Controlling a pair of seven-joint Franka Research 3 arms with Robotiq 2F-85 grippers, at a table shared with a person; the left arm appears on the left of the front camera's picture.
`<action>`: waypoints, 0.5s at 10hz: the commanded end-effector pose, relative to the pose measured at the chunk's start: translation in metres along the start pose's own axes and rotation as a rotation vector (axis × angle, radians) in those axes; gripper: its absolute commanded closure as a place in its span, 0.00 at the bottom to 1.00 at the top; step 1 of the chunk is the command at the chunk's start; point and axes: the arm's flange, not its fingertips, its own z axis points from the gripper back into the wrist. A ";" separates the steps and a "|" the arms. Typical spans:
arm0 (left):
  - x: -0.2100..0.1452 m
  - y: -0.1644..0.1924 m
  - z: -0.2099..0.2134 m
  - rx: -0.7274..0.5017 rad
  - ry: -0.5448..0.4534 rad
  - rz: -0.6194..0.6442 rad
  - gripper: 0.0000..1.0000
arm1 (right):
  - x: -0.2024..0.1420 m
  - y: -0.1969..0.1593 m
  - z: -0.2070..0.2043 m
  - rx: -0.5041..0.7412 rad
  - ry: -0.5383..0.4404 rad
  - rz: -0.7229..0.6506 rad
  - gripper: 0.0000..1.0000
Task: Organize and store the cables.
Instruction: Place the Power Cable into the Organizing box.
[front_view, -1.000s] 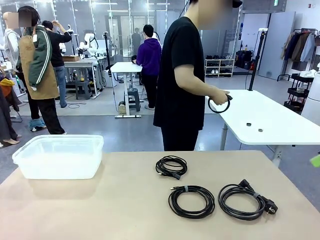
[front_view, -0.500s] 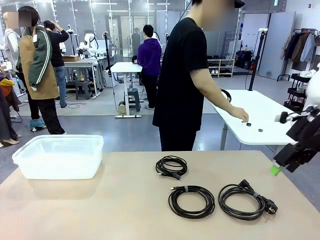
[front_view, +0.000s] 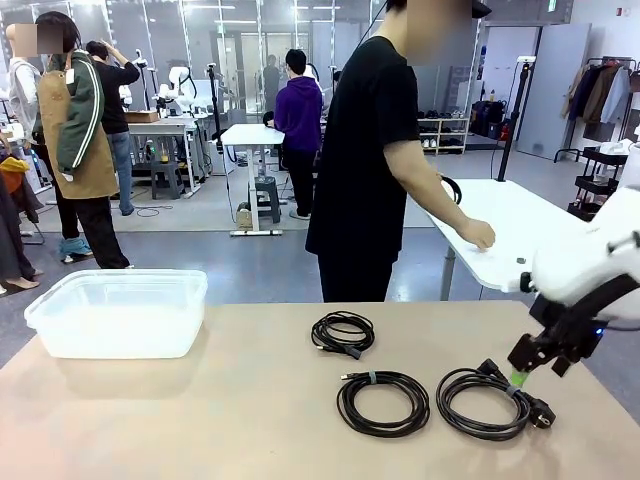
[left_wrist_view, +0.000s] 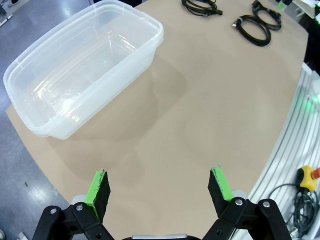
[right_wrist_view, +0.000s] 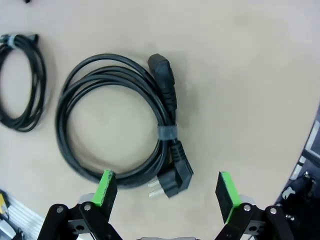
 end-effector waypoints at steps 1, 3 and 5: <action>-0.002 0.001 0.000 -0.014 -0.016 -0.010 0.00 | 0.012 0.006 -0.016 -0.027 0.003 -0.063 0.00; -0.002 0.001 0.000 -0.014 -0.016 -0.010 0.00 | 0.016 0.009 -0.029 -0.041 0.028 -0.053 0.00; -0.002 0.001 0.000 -0.014 -0.016 -0.010 0.00 | 0.023 0.013 -0.043 -0.077 0.025 -0.056 0.00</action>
